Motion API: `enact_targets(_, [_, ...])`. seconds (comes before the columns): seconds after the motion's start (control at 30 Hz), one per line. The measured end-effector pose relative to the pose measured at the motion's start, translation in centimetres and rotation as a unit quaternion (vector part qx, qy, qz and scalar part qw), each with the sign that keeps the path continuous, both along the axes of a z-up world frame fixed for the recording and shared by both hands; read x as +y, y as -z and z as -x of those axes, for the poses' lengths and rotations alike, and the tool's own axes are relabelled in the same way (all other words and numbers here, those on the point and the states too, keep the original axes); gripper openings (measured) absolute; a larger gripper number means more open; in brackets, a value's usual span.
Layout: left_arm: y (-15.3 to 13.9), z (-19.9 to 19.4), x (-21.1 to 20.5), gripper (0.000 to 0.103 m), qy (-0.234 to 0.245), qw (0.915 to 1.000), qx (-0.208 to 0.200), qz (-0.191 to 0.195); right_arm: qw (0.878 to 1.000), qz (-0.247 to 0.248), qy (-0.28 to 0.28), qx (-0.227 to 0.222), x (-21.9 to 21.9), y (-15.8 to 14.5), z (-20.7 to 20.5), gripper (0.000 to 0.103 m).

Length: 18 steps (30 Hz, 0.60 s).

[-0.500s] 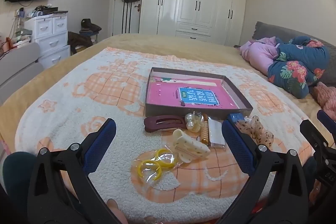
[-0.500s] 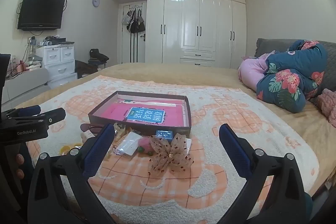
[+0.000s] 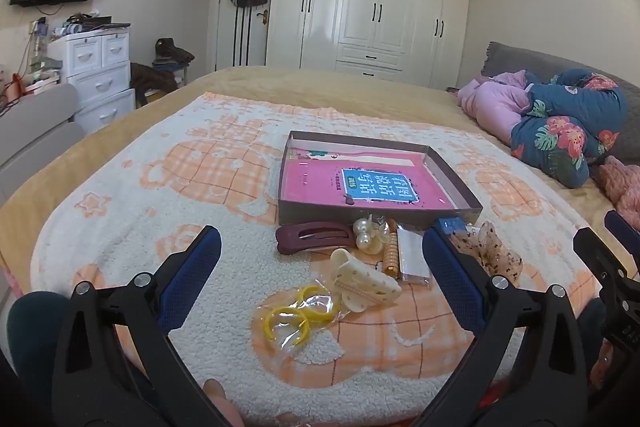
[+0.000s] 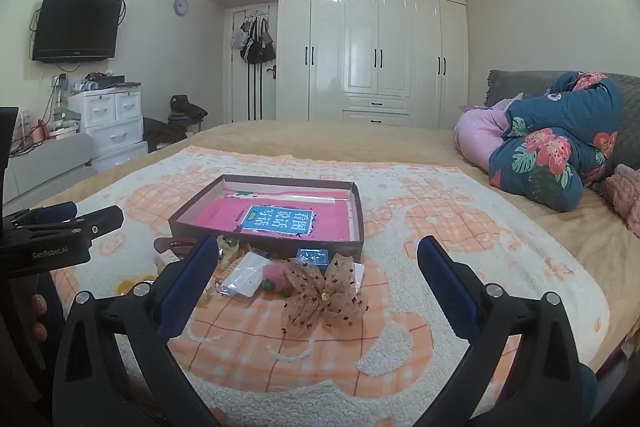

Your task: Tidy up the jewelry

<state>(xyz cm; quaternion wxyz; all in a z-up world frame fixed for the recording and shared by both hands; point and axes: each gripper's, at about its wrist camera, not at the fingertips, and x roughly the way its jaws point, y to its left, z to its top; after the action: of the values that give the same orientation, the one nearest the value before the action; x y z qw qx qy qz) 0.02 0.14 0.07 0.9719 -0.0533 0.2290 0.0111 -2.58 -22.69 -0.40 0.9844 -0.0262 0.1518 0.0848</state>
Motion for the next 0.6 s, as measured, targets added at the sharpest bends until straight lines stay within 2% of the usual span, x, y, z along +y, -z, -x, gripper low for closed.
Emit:
enact_targets(0.53, [0.4,-0.5,-0.2,0.093,-0.001,1.0000,-0.001,-0.003,1.000,-0.002,0.001,0.001,-0.2,-0.6,0.3,0.097])
enact_targets(0.6, [-0.7,0.1,0.1,0.093,-0.001,1.0000,-0.003,-0.005,1.000,-0.002,0.000,0.000,-0.3,-0.5,0.3,0.097])
